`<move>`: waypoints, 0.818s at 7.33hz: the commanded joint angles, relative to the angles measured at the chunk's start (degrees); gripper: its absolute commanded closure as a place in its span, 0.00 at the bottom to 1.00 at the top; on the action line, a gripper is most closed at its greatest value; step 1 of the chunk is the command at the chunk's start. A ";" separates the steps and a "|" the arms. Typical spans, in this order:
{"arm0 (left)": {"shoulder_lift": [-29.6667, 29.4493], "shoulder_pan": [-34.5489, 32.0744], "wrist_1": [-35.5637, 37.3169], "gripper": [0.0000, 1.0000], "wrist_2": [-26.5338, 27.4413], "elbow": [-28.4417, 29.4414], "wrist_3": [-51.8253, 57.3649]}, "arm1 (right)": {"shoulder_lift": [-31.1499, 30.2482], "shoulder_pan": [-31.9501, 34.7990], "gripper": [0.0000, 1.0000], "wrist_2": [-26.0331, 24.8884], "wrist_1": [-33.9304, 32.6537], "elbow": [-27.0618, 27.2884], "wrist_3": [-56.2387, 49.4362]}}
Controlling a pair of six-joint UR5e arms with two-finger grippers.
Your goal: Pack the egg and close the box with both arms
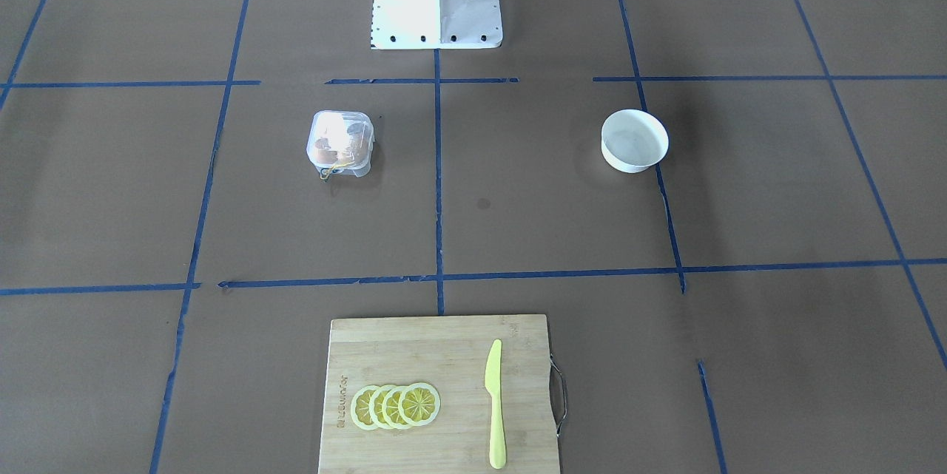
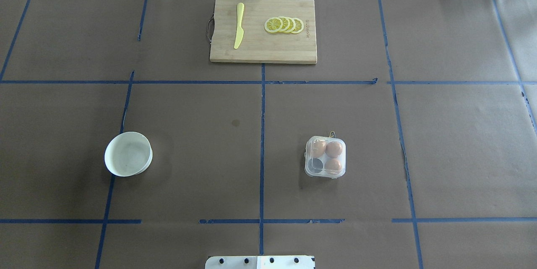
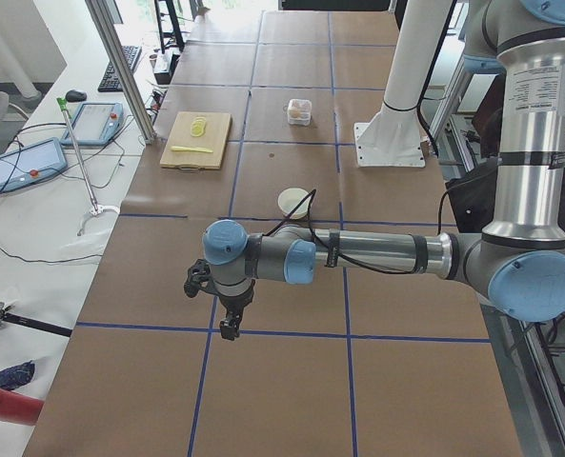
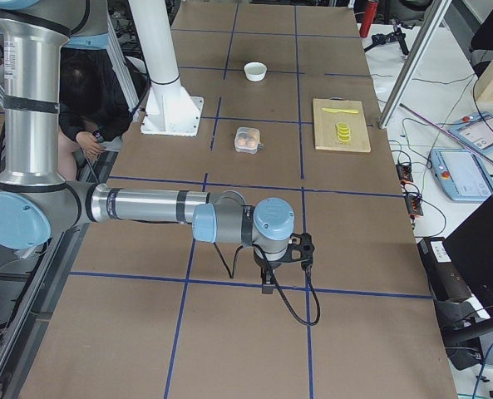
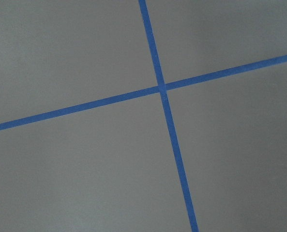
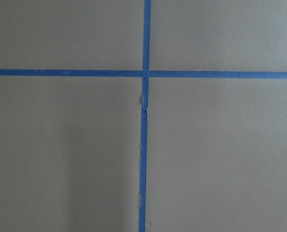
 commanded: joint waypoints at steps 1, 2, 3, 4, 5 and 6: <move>-0.07 0.00 0.00 0.00 0.00 -0.08 -0.17 | 0.03 0.00 0.00 -0.03 0.01 0.09 0.04; -0.07 0.00 0.00 0.00 0.00 -0.17 -0.17 | 0.03 0.00 0.00 -0.03 0.01 0.09 0.04; -0.07 0.09 0.00 0.00 -0.09 0.00 -0.17 | 0.03 0.00 0.00 -0.03 0.01 0.09 0.04; -0.07 0.00 0.09 0.00 -0.09 0.00 -0.60 | 0.03 0.00 0.00 -0.12 0.01 0.00 0.04; -0.50 0.09 0.09 0.00 0.00 0.00 -3.83 | 0.03 0.00 0.00 -0.12 0.01 0.00 -0.05; -0.77 0.09 0.00 0.00 -0.09 -0.08 -8.21 | 0.03 0.00 0.00 -0.21 0.01 -0.09 -0.05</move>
